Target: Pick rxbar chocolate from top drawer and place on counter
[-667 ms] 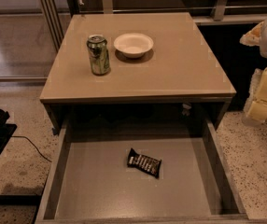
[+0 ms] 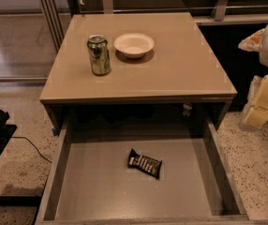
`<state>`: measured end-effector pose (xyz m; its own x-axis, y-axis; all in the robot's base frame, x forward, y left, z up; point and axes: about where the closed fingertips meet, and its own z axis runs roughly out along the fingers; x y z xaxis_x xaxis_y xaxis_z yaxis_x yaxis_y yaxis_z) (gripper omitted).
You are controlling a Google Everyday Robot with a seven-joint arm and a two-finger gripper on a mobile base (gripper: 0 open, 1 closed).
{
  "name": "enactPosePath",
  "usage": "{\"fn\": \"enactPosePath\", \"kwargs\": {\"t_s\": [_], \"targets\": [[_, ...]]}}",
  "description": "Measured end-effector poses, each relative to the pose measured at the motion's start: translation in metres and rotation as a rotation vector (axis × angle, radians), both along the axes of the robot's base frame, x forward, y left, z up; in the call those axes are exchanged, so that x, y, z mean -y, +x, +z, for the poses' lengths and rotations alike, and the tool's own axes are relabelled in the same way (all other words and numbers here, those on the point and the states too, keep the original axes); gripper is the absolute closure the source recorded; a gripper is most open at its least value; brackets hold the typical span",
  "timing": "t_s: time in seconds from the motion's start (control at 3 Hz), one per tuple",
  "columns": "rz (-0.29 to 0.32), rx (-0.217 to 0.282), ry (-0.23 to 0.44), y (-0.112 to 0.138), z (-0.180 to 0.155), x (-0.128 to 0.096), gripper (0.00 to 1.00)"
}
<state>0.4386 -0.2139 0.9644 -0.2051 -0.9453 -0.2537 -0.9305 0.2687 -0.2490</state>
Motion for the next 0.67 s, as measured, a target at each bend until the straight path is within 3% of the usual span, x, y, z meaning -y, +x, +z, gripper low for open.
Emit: {"fn": "enactPosePath", "kwargs": {"t_s": [0.33, 0.67], "targets": [[0.048, 0.010, 0.142, -0.007, -0.055, -0.009, 0.00], [0.087, -0.017, 0.260, -0.008, -0.117, -0.039, 0.00]]}}
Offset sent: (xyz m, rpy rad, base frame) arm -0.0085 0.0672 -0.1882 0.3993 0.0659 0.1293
